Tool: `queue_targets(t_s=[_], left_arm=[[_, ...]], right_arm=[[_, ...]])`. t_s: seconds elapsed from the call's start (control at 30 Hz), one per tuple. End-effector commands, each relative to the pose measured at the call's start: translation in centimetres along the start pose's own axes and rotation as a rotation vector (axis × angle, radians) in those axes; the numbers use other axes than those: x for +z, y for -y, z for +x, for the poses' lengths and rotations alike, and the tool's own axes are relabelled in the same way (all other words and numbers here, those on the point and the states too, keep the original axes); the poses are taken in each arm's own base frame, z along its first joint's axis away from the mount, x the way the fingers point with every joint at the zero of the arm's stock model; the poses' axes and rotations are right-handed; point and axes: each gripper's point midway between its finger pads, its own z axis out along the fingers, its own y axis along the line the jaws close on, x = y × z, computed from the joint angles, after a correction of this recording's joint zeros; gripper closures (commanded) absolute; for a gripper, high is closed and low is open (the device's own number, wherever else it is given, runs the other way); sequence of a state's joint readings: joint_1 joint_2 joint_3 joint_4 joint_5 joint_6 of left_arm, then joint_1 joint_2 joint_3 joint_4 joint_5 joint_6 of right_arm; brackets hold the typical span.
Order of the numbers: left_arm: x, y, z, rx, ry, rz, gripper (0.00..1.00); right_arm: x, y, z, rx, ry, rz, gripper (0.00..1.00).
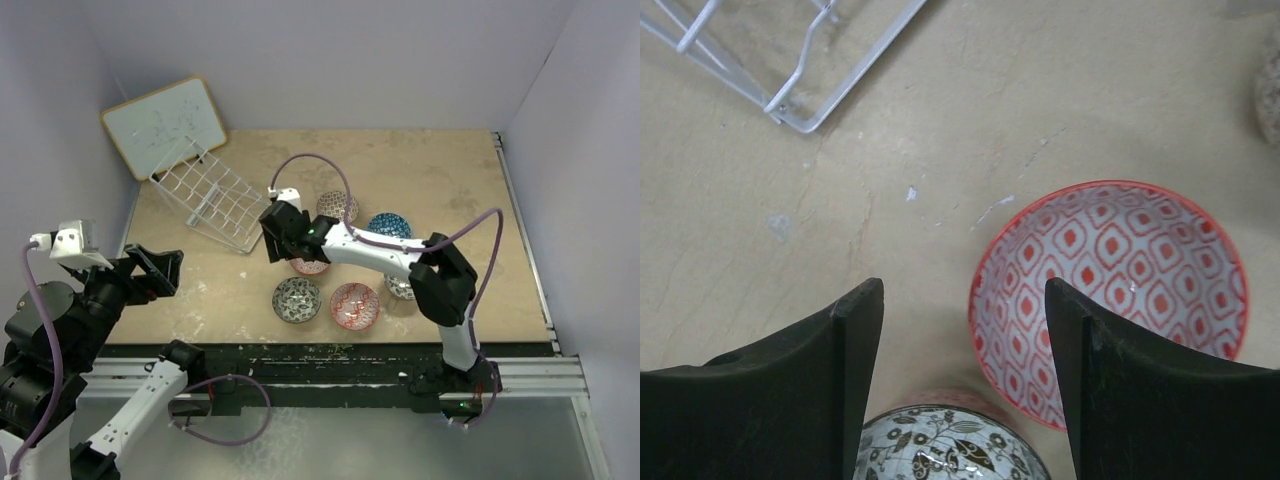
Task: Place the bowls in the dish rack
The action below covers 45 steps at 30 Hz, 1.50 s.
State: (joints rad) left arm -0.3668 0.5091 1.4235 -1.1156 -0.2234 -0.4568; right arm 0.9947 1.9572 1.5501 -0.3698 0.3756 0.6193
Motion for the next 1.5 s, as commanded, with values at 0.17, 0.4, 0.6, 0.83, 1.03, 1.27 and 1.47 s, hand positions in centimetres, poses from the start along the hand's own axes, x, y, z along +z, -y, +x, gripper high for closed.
queue_targets(t_s=[0.17, 0.4, 0.6, 0.83, 1.03, 1.27, 1.47], left_arm=[[-0.8, -0.9, -0.1, 0.023, 0.006, -0.037, 0.01], [-0.8, -1.0, 0.1, 0.024, 0.000, -0.041, 0.01], [-0.9, -1.1, 0.3, 0.023, -0.005, -0.041, 0.01], [-1.0, -1.3, 0.6, 0.017, -0.008, -0.045, 0.01], [-0.9, -1.2, 0.6, 0.017, -0.009, -0.043, 0.01], [-0.9, -1.3, 0.8, 0.014, -0.010, -0.044, 0.01], [-1.1, -1.3, 0.7, 0.012, -0.007, -0.044, 0.01]], right_arm=[[1.4, 0.0, 0.9, -0.014, -0.027, 0.115, 0.36], [1.9, 0.6, 1.0, -0.006, -0.026, 0.163, 0.56], [2.9, 0.1, 1.7, -0.013, -0.052, 0.157, 0.63], [3.6, 0.3, 2.5, -0.018, -0.069, 0.168, 0.66], [3.3, 1.1, 2.4, -0.012, -0.058, 0.208, 0.86], [2.9, 1.2, 1.8, -0.008, -0.041, 0.215, 1.00], [0.8, -0.4, -1.8, 0.027, 0.050, 0.127, 1.00]])
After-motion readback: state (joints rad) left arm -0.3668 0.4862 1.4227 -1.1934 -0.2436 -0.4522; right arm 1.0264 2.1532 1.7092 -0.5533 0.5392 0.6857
